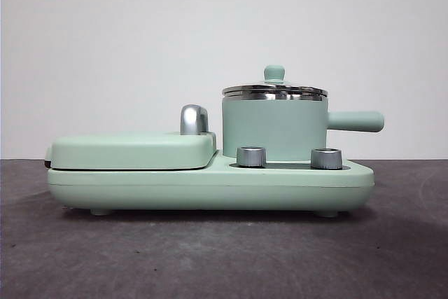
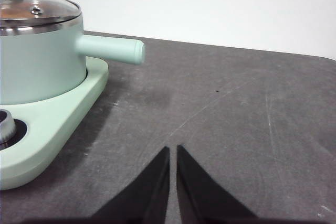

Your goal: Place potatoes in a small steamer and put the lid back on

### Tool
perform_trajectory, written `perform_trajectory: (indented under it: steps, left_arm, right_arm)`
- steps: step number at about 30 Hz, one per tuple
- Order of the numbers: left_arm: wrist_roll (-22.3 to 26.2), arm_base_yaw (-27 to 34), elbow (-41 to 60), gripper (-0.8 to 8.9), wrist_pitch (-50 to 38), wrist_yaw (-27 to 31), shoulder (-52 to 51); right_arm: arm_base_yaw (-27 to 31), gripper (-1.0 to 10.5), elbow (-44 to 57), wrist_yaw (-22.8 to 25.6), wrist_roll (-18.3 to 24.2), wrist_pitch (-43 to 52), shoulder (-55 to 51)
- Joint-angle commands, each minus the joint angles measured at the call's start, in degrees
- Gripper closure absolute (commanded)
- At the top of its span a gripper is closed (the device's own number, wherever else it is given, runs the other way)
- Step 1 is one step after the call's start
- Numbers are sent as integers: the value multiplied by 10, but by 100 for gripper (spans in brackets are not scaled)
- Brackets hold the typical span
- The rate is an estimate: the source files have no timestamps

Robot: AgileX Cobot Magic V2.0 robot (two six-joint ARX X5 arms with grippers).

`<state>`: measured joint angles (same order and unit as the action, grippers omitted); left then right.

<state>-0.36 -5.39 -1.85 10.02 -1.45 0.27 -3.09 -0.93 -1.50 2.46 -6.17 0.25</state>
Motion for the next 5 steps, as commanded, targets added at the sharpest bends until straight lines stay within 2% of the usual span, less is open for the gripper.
perform_trajectory:
  steps: [1,5]
  left_arm:
    - [8,0,11,808,-9,0,0]
    - [8,0,11,808,-9,0,0]
  right_arm:
    - [0,928,2,0,-10,6,0]
    - [0,928,2,0,-10,6,0]
